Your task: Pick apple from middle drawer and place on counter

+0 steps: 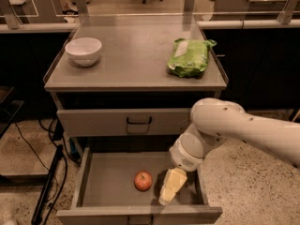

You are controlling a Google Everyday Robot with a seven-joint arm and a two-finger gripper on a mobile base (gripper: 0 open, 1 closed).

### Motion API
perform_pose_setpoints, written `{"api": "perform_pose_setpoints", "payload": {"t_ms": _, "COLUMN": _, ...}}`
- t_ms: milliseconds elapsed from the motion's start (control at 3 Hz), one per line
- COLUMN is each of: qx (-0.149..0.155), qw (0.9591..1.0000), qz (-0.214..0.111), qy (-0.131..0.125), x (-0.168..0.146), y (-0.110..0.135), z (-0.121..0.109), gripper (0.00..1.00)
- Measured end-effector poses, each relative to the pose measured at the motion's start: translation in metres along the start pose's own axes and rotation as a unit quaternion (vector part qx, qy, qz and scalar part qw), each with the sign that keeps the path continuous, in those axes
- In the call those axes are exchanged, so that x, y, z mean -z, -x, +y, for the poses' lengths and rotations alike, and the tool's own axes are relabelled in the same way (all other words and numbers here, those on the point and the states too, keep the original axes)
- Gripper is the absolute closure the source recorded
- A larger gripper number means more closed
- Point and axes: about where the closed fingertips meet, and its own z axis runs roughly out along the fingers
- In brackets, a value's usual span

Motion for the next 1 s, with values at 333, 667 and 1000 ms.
{"api": "perform_pose_setpoints", "payload": {"t_ms": 333, "qx": -0.006, "qw": 0.9998, "qz": -0.016, "qy": 0.010, "x": -0.039, "y": 0.014, "z": -0.012, "gripper": 0.00}}
{"api": "perform_pose_setpoints", "payload": {"t_ms": 667, "qx": -0.007, "qw": 0.9997, "qz": -0.021, "qy": 0.012, "x": -0.049, "y": 0.017, "z": -0.015, "gripper": 0.00}}
{"api": "perform_pose_setpoints", "payload": {"t_ms": 1000, "qx": -0.012, "qw": 0.9997, "qz": -0.015, "qy": 0.012, "x": -0.055, "y": 0.014, "z": -0.012, "gripper": 0.00}}
